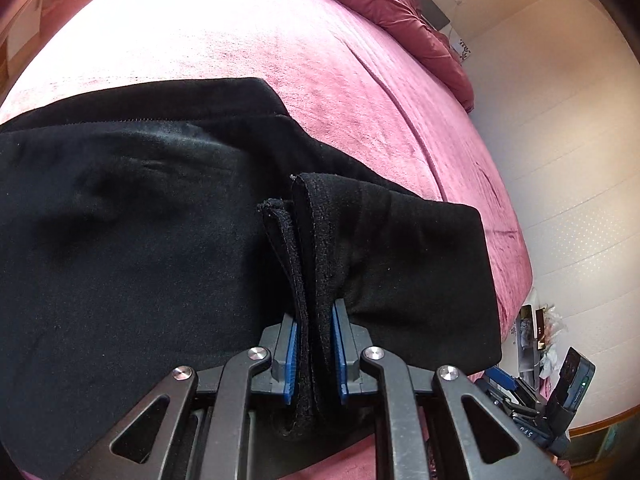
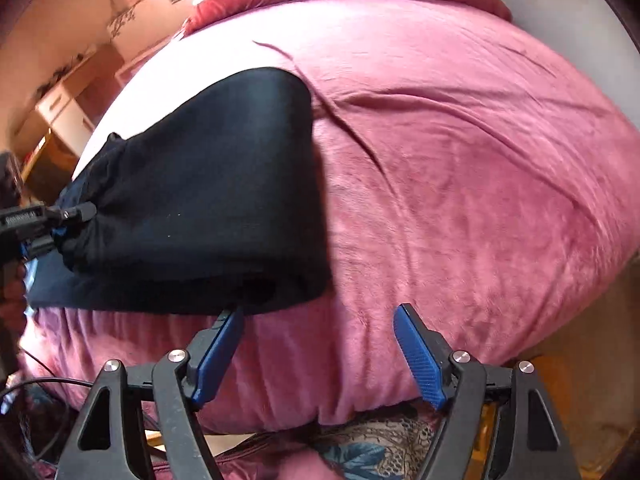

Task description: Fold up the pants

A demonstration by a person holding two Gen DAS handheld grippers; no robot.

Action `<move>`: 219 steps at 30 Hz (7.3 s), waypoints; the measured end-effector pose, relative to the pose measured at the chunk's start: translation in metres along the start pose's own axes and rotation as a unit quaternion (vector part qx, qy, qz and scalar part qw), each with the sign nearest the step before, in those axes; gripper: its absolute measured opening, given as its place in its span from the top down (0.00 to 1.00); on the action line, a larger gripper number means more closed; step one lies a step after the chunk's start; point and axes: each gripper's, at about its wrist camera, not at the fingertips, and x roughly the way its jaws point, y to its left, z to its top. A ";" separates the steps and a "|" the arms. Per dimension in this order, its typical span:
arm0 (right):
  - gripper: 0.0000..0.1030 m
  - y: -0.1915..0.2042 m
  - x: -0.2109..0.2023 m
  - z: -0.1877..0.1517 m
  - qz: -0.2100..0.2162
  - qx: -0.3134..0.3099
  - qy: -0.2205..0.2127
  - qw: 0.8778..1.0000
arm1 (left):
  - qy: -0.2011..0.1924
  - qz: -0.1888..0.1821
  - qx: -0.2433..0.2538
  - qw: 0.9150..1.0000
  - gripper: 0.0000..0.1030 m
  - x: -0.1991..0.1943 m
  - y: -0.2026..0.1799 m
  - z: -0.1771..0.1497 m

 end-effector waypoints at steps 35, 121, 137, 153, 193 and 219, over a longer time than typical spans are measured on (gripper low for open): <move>0.26 -0.049 -0.037 0.029 -0.046 0.042 -0.054 0.997 | -0.002 -0.002 -0.065 0.998 0.67 -0.032 0.061 0.043; 0.10 0.164 0.040 0.036 0.092 -0.122 -0.046 0.987 | -0.167 0.101 -0.393 0.898 0.37 -0.218 0.269 -0.129; 0.11 0.170 0.044 0.038 0.085 -0.129 -0.046 0.987 | -0.148 0.080 -0.428 0.888 0.69 -0.174 0.288 -0.122; 0.16 0.151 -0.013 0.056 0.158 -0.100 -0.100 0.977 | -0.246 -0.020 -0.076 0.966 0.88 -0.217 0.095 -0.042; 0.29 0.277 0.097 0.146 0.337 -0.228 0.133 0.904 | -0.093 0.003 0.005 0.996 0.95 -0.147 0.088 -0.081; 0.89 0.258 -0.079 0.161 0.366 -0.233 0.022 0.901 | -0.180 -0.006 -0.031 0.983 0.84 -0.192 0.102 -0.059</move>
